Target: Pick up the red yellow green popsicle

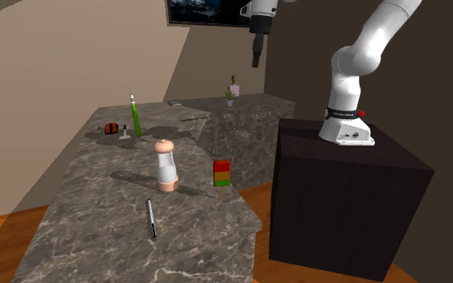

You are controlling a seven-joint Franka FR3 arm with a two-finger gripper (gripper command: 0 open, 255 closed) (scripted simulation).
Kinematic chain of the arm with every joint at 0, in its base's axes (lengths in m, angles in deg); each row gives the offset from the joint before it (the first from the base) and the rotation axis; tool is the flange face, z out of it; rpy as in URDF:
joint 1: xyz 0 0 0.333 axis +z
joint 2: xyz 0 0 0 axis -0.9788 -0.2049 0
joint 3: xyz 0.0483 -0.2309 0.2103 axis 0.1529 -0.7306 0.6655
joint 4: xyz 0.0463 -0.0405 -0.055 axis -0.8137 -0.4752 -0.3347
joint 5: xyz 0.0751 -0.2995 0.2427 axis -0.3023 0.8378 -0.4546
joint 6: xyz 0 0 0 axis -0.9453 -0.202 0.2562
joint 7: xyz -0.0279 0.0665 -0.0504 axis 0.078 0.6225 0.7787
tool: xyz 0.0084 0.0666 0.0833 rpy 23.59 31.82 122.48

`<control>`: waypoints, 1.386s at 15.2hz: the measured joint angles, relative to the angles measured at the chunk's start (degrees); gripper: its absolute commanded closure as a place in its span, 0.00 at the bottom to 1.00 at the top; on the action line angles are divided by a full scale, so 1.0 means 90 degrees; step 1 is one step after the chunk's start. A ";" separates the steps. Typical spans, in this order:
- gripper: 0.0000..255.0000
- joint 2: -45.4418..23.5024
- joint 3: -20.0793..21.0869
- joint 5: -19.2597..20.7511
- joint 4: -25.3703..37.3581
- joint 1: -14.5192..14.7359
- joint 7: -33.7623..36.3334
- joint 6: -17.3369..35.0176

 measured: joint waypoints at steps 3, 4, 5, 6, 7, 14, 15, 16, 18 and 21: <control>0.00 -0.0505 0.0317 -0.0030 -0.0005 0.0088 0.0226 0.0522; 0.00 -0.0667 0.0427 -0.0035 -0.0018 0.0119 0.0312 0.0698; 0.00 -0.0904 0.0563 -0.0017 0.0000 0.0138 0.0424 0.0919; 0.00 -0.1122 0.0670 0.0011 -0.0014 0.0148 0.0507 0.1150; 0.00 -0.1333 0.0762 0.0059 0.0039 0.0146 0.0584 0.1309; 0.00 -0.2822 0.1439 0.0740 0.0350 0.0165 0.1470 0.2405; 0.00 -0.3102 0.1524 0.0944 0.0460 0.0169 0.1669 0.2543; 0.00 -0.3385 0.1583 0.1171 0.0573 0.0177 0.1871 0.2672; 0.00 -0.3922 0.1652 0.1647 0.0769 0.0259 0.2297 0.2921; 0.00 -0.4747 0.1581 0.2440 0.1145 0.0516 0.2971 0.3201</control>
